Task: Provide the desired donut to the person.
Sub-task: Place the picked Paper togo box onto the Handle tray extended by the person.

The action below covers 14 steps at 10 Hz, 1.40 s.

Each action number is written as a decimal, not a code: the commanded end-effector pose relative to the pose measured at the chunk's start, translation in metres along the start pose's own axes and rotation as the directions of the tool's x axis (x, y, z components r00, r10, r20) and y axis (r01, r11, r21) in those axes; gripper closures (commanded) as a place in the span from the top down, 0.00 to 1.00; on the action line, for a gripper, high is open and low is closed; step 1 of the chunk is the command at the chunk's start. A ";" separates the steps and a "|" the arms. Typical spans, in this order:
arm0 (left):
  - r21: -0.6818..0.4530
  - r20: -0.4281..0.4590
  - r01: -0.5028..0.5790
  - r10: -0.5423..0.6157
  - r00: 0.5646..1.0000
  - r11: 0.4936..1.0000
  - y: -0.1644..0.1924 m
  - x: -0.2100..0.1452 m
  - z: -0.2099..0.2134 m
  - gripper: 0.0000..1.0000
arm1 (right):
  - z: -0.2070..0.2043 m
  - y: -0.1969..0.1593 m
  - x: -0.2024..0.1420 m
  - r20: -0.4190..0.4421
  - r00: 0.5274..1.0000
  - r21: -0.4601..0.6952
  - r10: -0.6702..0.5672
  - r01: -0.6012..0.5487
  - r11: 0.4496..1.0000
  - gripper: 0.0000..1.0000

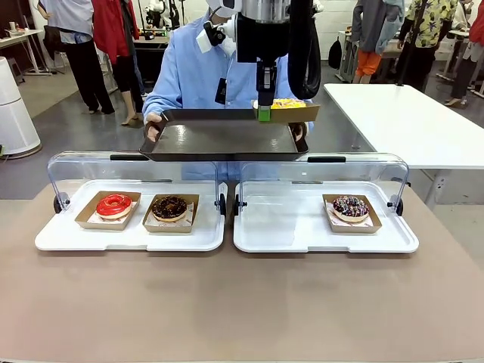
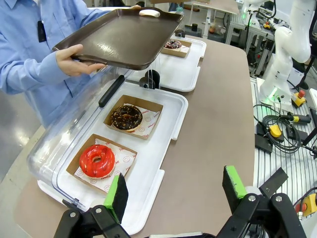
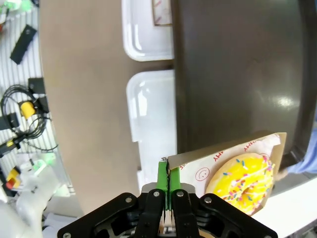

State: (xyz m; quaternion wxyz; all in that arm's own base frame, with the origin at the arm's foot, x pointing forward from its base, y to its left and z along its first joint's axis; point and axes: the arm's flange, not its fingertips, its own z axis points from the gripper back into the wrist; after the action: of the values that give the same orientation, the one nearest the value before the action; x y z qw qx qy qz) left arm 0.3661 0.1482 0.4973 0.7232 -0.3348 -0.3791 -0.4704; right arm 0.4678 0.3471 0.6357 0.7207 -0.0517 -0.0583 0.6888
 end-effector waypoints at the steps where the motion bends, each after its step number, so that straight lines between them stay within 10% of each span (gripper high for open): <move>1: 0.003 0.025 0.014 -0.014 1.000 1.000 0.001 0.000 0.001 1.00 | -0.010 -0.027 0.002 0.070 0.997 -0.016 0.028 -0.027 1.000 0.02; 14: 0.003 0.025 0.014 -0.014 1.000 1.000 0.001 0.000 0.001 1.00 | -0.075 -0.066 0.008 0.091 0.996 0.032 -0.001 -0.002 0.999 0.02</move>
State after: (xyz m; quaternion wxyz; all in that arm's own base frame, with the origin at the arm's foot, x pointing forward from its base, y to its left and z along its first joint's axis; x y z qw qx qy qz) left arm 0.3661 0.1482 0.4973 0.7232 -0.3348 -0.3790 -0.4704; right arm 0.5444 0.3529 0.5713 0.7152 -0.0215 -0.0739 0.6947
